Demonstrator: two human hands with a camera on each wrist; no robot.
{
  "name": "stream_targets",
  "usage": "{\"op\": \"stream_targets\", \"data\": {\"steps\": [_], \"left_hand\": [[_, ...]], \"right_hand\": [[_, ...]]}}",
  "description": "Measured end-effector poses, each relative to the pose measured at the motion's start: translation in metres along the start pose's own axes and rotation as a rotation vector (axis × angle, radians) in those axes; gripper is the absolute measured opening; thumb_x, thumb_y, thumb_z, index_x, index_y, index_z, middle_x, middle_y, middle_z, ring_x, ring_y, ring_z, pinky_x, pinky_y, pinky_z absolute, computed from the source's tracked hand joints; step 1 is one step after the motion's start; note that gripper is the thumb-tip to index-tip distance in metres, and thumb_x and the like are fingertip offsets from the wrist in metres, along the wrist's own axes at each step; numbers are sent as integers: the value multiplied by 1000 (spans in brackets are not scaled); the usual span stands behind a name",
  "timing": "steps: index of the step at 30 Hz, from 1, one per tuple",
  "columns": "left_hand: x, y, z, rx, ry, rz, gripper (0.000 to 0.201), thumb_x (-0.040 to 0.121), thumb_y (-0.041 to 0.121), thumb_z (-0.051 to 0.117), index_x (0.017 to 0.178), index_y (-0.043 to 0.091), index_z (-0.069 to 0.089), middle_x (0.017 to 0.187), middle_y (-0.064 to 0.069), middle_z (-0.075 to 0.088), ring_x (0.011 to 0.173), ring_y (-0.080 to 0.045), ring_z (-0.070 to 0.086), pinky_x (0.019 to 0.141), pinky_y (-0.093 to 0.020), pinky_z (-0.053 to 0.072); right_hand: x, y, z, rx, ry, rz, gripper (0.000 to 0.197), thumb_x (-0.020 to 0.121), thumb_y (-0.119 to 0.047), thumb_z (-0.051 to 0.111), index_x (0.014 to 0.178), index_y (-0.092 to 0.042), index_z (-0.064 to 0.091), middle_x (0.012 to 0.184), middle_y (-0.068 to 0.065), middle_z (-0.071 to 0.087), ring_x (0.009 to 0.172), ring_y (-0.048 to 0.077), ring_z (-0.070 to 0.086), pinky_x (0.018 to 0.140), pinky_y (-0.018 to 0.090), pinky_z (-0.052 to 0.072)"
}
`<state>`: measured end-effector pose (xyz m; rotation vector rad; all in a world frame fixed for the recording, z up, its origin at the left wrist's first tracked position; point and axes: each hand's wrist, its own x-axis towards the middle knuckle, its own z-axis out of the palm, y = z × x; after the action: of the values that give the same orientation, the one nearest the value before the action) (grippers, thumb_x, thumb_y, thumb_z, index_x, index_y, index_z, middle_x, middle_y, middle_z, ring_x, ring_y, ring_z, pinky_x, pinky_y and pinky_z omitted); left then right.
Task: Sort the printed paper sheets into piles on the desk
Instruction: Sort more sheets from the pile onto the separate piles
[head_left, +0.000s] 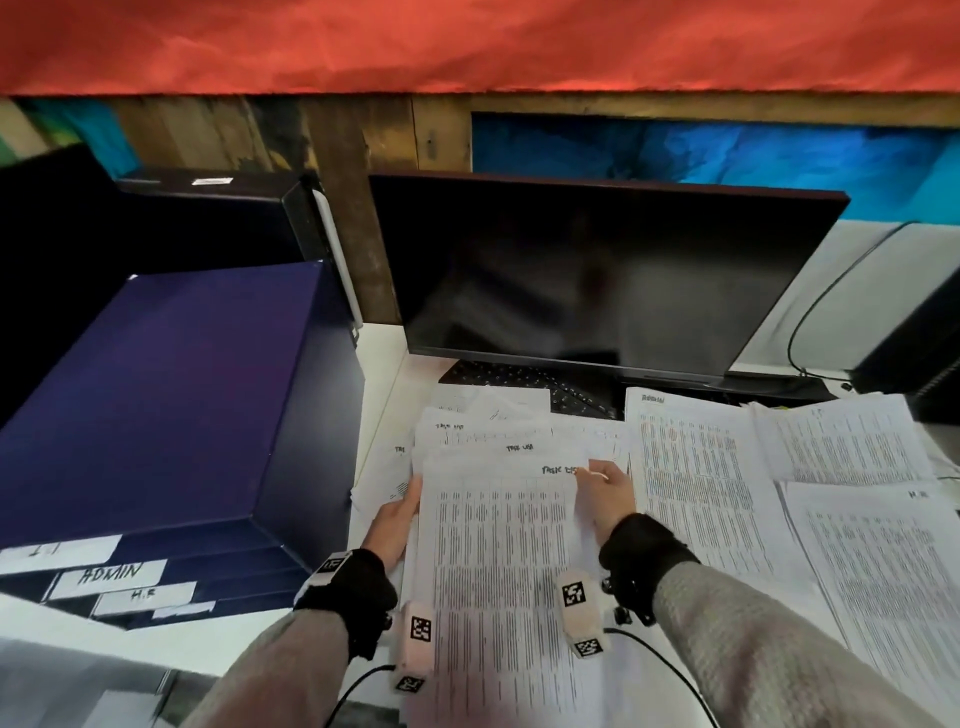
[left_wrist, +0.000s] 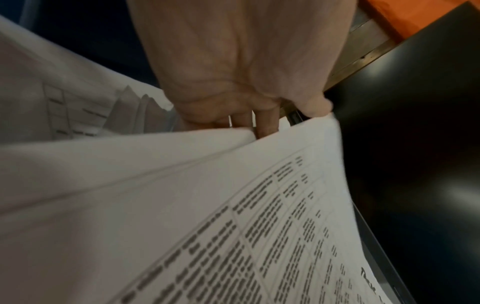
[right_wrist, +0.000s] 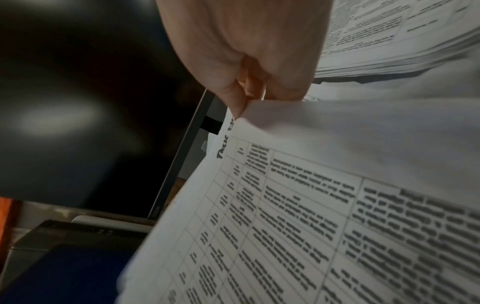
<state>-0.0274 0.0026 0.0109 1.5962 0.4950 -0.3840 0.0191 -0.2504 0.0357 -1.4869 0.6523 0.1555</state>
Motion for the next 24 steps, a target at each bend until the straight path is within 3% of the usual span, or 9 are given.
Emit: {"op": "stream_targets", "data": {"steps": [3,5,8,10,12,14,18,21,24], "left_hand": [[2,-6,-1,4,7,23,55,87,60,50,98,10,72,99,-1,74,95,-17,68,93,-36,49],[13,-19,-2,46,58,72,61,74,65,65,82,5,68,87,-2,70,87,-21,65,90,-38,48],[16,-20,0,71,116,109,36,86,36,67,67,6,62,74,-6,65,81,-25,60,80,-33,45],[17,-19,2,72,144,123,31,87,29,66,68,4,61,77,-11,66,85,-27,60,83,-33,44],[20,-21,2,74,191,98,27,84,28,70,71,6,61,96,-20,68,100,-33,60,95,-38,43],[20,-22,4,72,227,80,25,81,28,73,78,5,64,107,-17,67,110,-31,57,100,-37,41],[16,-20,10,-14,238,84,29,78,23,77,87,-2,66,100,-6,65,103,-18,53,94,-27,36],[18,-27,7,-43,216,92,30,77,30,77,82,1,70,94,-5,71,102,-21,60,102,-37,41],[14,-27,6,-136,161,32,28,82,28,73,88,1,72,95,-12,73,98,-29,66,99,-45,47]], "right_hand": [[3,7,0,-24,-14,45,20,94,-11,52,114,-8,51,94,13,60,73,22,56,63,29,47],[0,11,-2,-68,-53,60,27,92,-18,57,117,-13,47,100,10,56,84,23,57,72,33,50],[-9,24,-7,-232,-122,91,45,84,-20,68,119,-17,40,105,5,57,97,23,59,87,37,50],[-12,36,-9,-313,-88,64,44,81,-16,71,115,-13,44,100,6,62,91,23,62,83,36,53],[-16,42,-10,-403,-20,-5,33,80,-17,71,104,-10,48,93,6,63,81,20,62,71,31,53],[-20,41,-11,-496,41,-94,22,81,-17,69,87,-10,49,78,1,56,69,15,53,57,22,41],[-18,40,-16,-651,67,-205,27,84,-21,67,68,-14,46,65,-2,50,61,14,46,57,26,37],[-13,45,-22,-736,32,-227,27,87,-26,63,68,-14,48,63,-2,52,59,14,46,55,25,36],[-9,46,-29,-706,12,-207,31,89,-25,60,66,-12,45,63,0,48,60,16,43,56,25,34]]}}
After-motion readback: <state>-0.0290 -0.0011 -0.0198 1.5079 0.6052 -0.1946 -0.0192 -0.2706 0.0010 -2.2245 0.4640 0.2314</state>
